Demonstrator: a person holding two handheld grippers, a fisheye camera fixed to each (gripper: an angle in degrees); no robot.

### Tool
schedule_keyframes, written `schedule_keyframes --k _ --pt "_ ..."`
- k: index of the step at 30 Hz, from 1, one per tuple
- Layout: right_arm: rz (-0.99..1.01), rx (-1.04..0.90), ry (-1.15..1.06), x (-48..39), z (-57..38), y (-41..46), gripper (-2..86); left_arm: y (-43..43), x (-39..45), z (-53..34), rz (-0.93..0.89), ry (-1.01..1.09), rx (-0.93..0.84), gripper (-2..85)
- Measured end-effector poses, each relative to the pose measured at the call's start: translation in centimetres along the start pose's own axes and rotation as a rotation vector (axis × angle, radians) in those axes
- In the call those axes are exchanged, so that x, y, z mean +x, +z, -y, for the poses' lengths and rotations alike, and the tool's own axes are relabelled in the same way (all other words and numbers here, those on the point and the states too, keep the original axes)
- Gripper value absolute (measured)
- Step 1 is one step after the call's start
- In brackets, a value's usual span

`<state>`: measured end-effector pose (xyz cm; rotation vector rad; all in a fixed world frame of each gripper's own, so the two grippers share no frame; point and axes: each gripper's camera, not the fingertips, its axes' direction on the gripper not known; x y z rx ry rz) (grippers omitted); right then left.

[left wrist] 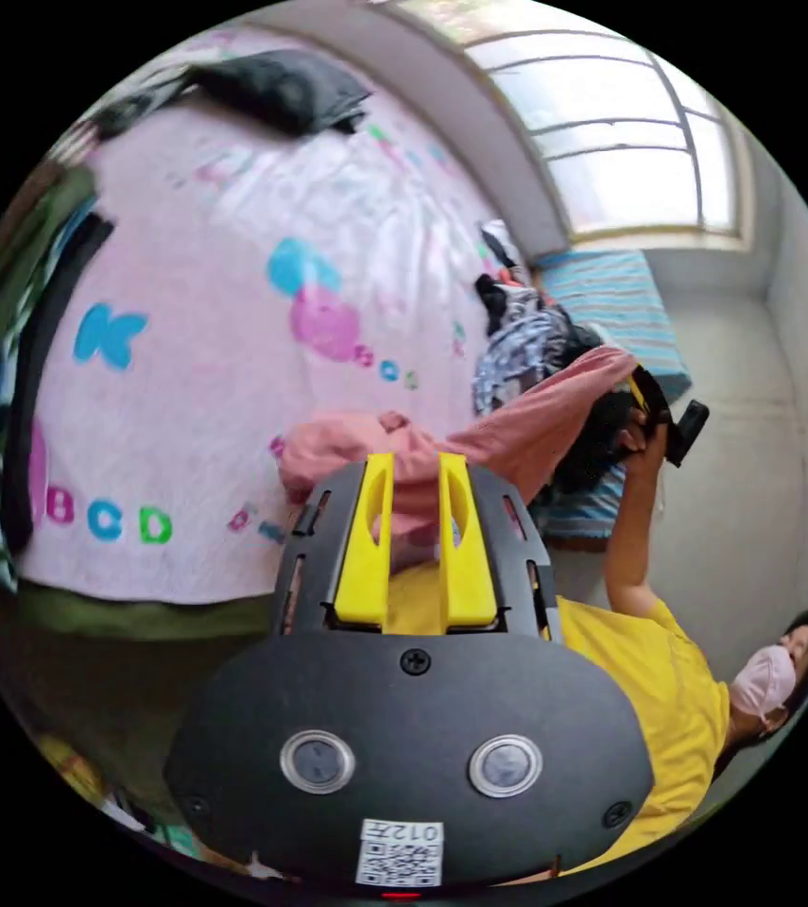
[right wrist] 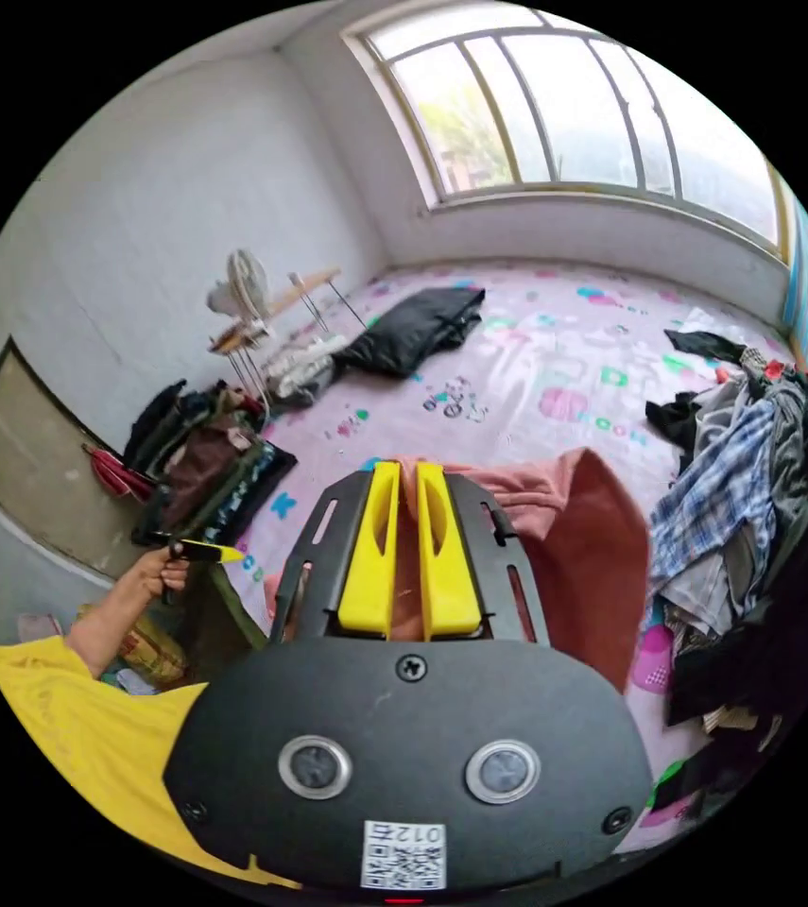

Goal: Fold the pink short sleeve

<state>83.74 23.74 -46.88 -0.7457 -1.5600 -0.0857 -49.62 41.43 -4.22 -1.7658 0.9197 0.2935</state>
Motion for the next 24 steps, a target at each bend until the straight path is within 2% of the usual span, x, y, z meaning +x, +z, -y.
schedule_keyframes --k 3,8,14,17,20,24 --pt "-0.031 -0.019 0.062 2.8 -0.6 4.5 2.9 -0.1 -3.5 -1.4 0.088 -0.070 0.039 6.7" --pt "-0.032 -0.159 0.294 11.5 -5.1 9.6 5.7 0.6 -5.1 -1.5 0.051 -0.062 0.077 6.0" --pt "-0.046 -0.299 0.521 18.8 -12.3 13.5 8.7 5.4 -3.3 4.7 -0.037 0.006 -0.038 5.6" --pt "0.031 -0.264 0.590 20.9 -14.0 14.4 9.6 8.1 -0.7 9.1 -0.046 0.082 -0.111 5.7" --pt "0.058 -0.186 0.594 22.2 -13.8 14.7 10.2 10.7 2.4 13.4 -0.033 0.165 -0.174 5.9" --pt "0.033 -0.227 0.509 22.9 -12.4 16.5 10.6 14.1 6.2 18.3 -0.041 0.247 -0.251 6.3"
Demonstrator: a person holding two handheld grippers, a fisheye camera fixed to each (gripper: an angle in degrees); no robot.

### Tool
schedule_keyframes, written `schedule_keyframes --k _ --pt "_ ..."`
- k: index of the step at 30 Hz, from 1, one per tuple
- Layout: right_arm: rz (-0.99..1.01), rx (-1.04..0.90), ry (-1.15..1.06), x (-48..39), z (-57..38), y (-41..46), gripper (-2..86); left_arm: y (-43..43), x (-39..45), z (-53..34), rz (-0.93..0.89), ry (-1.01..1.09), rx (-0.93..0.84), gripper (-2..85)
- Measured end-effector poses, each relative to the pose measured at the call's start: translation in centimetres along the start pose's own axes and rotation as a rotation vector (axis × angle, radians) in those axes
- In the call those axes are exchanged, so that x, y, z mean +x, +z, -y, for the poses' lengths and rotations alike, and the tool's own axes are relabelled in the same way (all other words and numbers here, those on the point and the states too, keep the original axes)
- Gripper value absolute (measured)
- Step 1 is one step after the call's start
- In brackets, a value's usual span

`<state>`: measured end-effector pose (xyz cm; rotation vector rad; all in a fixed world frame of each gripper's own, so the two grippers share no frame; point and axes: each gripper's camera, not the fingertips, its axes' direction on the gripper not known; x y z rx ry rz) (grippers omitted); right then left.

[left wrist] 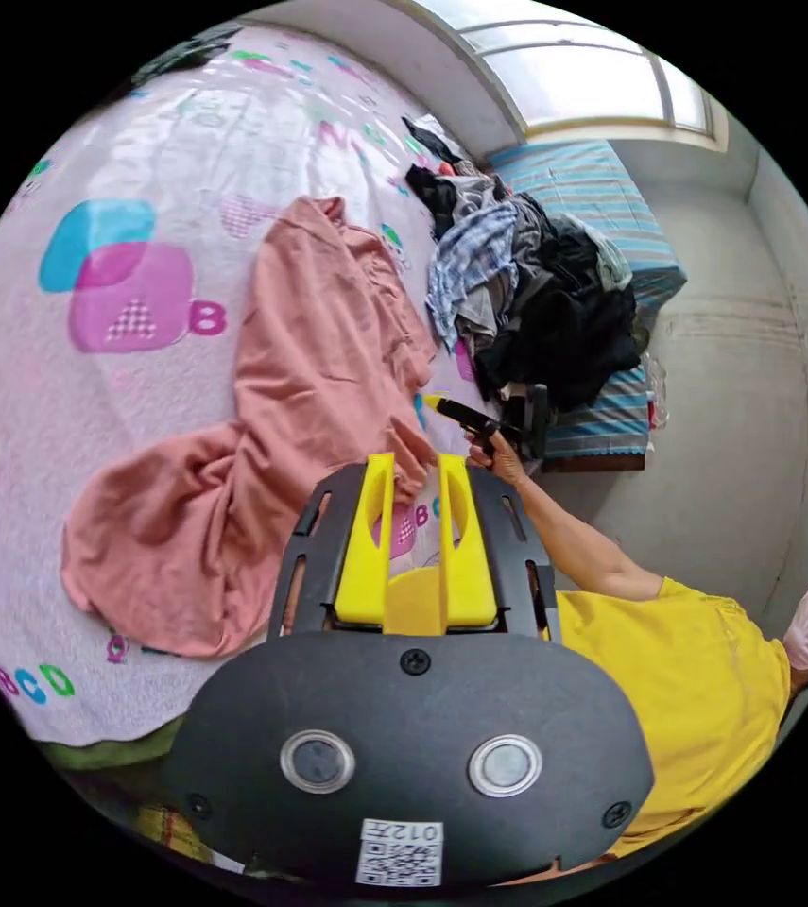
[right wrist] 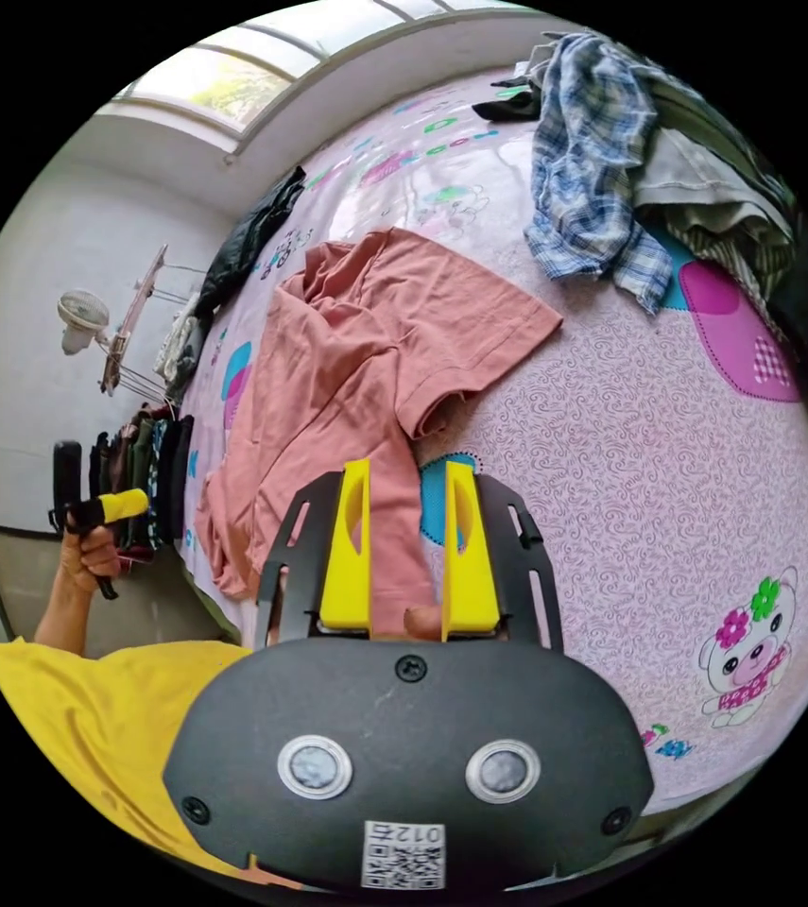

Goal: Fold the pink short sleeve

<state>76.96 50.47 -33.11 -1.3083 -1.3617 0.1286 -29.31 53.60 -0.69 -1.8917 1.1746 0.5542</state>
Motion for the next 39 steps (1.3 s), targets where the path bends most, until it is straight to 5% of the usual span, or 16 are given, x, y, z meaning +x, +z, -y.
schedule_keyframes --k 7,11,26,39 --pt "0.053 -0.047 -0.047 0.3 2.1 1.0 1.4 2.4 2.2 7.4 0.101 0.054 -0.113 7.0" --pt "0.236 0.098 -0.093 -1.6 2.0 -2.5 0.5 3.4 3.5 11.3 0.165 0.076 -0.162 8.2" --pt "0.262 0.114 -0.430 -13.8 1.9 -3.7 0.0 6.2 8.4 21.7 0.494 0.089 -0.306 13.4" --pt "0.272 -0.067 -0.563 -19.0 1.0 -1.1 0.9 6.8 8.3 21.1 0.505 0.052 -0.318 2.3"
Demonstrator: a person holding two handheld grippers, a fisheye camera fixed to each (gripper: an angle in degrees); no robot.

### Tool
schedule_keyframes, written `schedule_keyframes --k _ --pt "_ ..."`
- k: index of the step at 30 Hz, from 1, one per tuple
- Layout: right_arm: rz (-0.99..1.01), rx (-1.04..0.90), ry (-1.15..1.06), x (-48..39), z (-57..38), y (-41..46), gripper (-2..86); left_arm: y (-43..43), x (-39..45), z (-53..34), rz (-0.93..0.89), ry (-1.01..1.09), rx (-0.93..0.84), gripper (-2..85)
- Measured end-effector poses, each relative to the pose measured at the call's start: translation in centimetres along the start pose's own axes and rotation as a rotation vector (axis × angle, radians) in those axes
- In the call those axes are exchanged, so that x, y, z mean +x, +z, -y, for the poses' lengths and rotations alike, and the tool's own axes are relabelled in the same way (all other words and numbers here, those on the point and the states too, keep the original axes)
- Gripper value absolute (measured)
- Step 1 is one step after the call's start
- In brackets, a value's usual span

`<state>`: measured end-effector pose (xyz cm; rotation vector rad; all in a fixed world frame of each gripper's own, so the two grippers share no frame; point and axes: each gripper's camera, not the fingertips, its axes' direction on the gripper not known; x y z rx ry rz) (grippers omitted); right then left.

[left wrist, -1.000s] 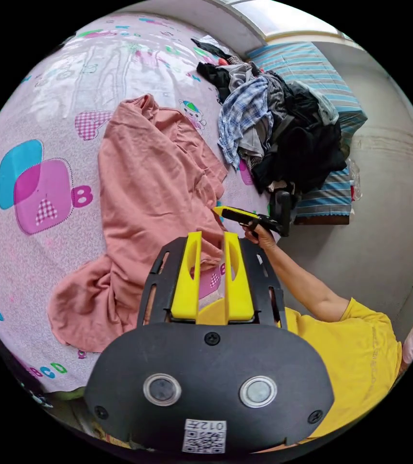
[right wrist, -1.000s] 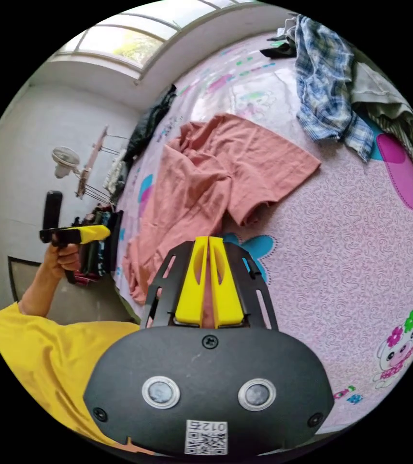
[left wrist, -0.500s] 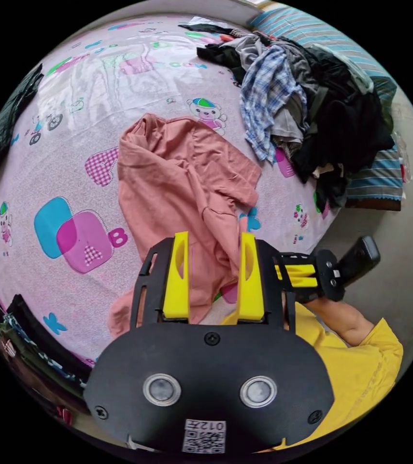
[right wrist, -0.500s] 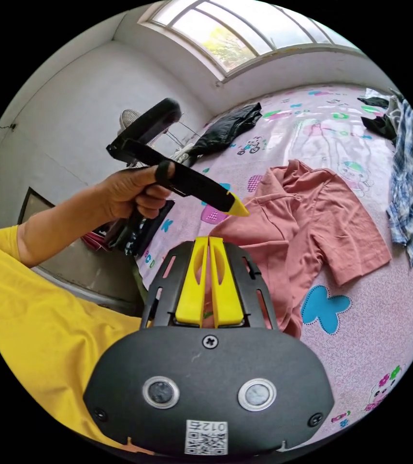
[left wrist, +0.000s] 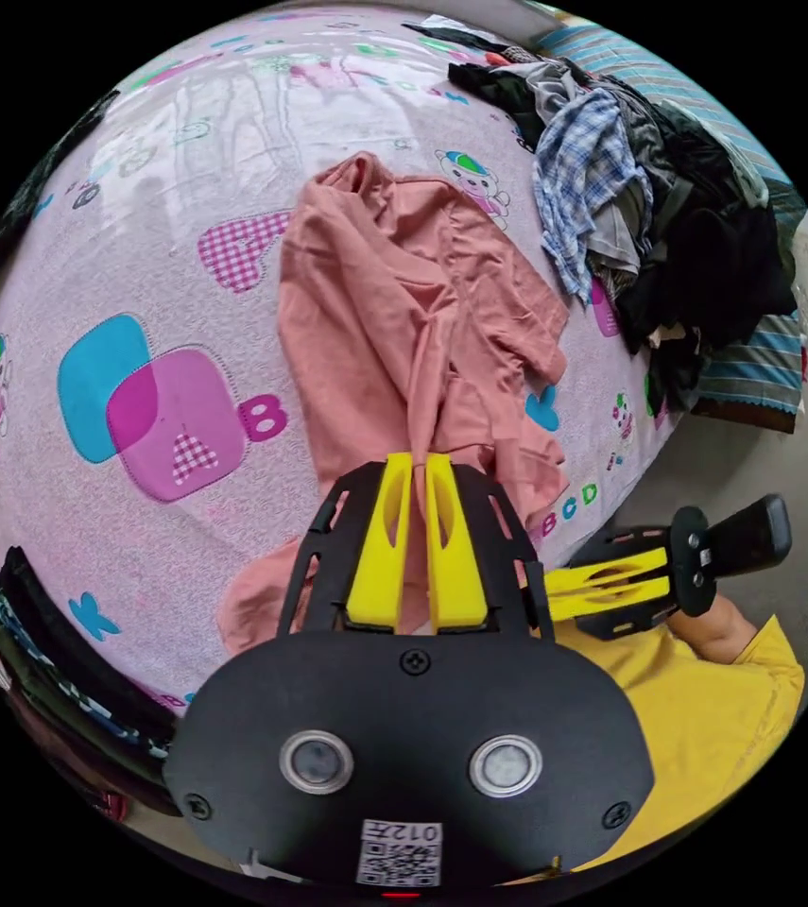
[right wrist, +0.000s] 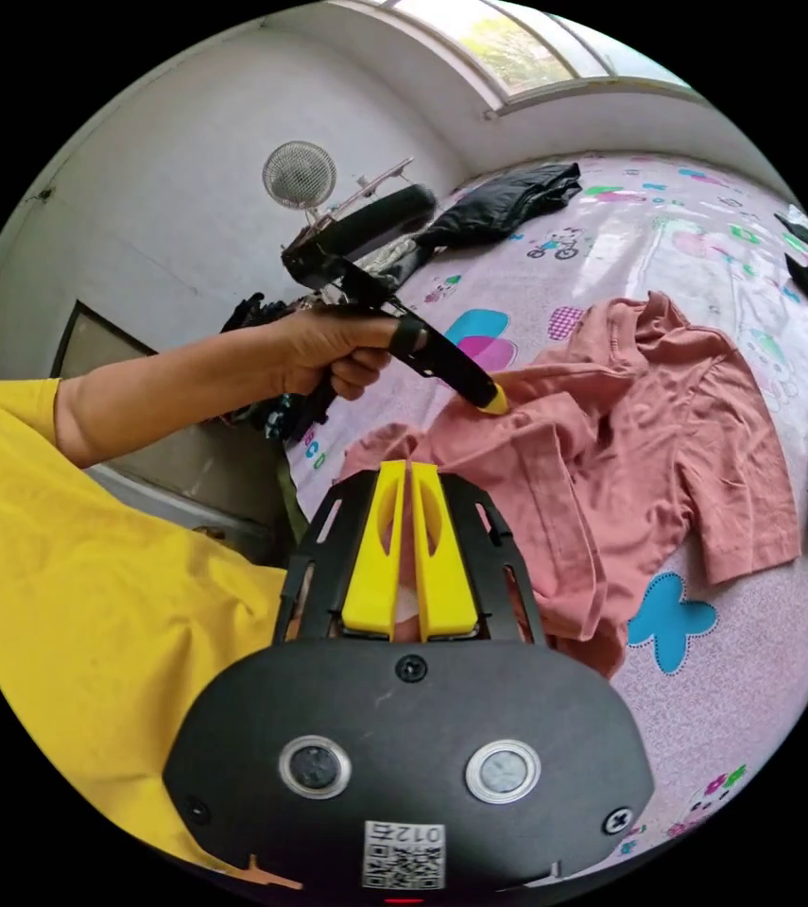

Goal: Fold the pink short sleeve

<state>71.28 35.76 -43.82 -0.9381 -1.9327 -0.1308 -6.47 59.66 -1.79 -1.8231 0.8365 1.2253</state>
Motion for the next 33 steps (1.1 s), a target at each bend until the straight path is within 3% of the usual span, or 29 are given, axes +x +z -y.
schedule_keyframes --k 8,16,26,33 --pt "-0.260 -0.005 0.188 9.4 4.4 -3.4 2.6 -6.9 -6.0 -6.6 0.051 -0.206 0.164 0.5" --pt "-0.482 -0.177 0.038 13.0 14.1 0.2 7.5 -9.6 -5.4 -7.5 0.096 -0.202 0.147 0.4" --pt "-0.429 -0.391 -0.046 12.3 16.3 7.5 5.8 -8.3 0.1 -7.9 0.112 -0.174 0.086 0.3" --pt "-0.392 -0.324 0.044 8.5 12.0 6.8 1.1 -9.2 6.5 -11.9 0.169 -0.169 0.119 0.1"
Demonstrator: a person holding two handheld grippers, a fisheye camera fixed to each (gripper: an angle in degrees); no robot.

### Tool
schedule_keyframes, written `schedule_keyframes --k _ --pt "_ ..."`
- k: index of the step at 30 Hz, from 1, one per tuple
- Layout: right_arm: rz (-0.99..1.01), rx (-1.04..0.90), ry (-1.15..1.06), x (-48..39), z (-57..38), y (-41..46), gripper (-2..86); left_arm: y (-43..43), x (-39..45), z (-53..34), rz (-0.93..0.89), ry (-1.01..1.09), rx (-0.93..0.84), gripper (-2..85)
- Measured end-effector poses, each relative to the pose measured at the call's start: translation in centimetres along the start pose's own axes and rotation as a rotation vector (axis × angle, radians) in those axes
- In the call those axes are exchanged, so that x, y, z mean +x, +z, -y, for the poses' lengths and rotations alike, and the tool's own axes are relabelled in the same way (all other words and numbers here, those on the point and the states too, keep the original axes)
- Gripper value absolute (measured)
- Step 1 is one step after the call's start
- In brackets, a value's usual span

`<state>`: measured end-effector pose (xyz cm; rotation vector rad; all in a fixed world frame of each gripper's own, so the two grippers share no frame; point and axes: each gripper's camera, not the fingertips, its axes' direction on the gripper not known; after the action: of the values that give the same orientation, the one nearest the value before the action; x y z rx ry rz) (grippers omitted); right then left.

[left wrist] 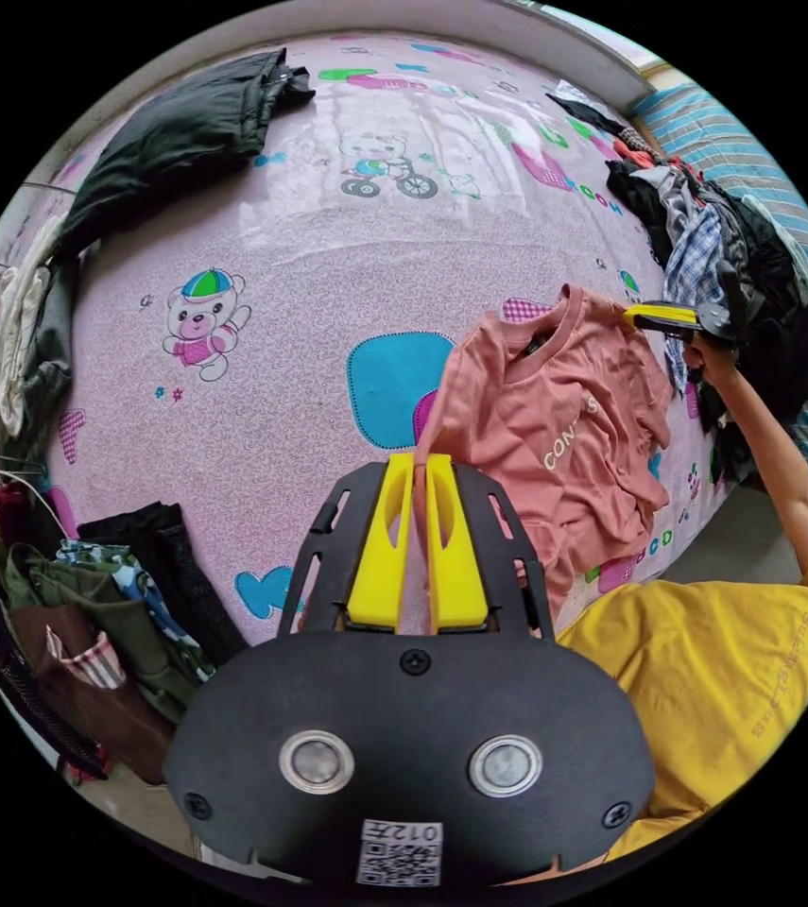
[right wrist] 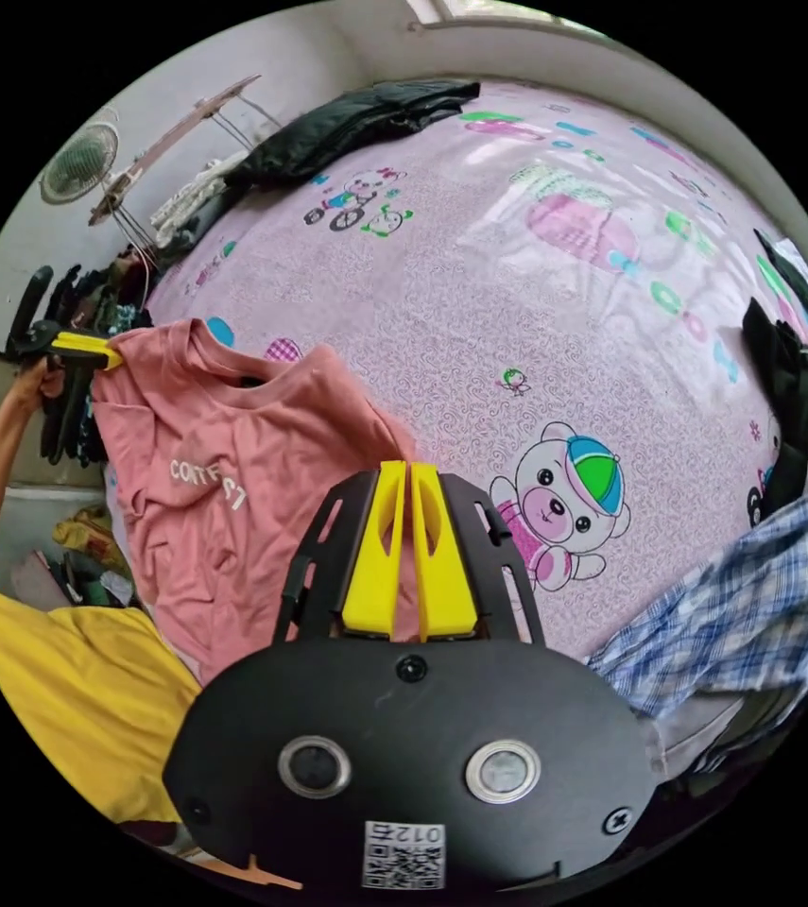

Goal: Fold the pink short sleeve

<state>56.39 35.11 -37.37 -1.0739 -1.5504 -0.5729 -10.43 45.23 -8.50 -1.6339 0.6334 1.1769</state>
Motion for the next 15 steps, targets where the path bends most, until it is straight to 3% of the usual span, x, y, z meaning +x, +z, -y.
schedule_keyframes --k 3,7,15 --pt "0.049 0.131 0.022 -2.2 -3.6 -3.8 0.6 -3.1 2.4 -3.4 0.051 -0.005 0.081 0.1" --pt "-0.066 0.313 -0.079 -8.1 -8.8 -12.3 0.5 -9.0 6.1 -8.2 0.135 0.024 0.210 0.1" --pt "-0.312 0.837 -0.255 -22.8 -21.1 -33.6 0.3 -30.1 19.4 -24.6 0.404 0.161 0.702 0.0"
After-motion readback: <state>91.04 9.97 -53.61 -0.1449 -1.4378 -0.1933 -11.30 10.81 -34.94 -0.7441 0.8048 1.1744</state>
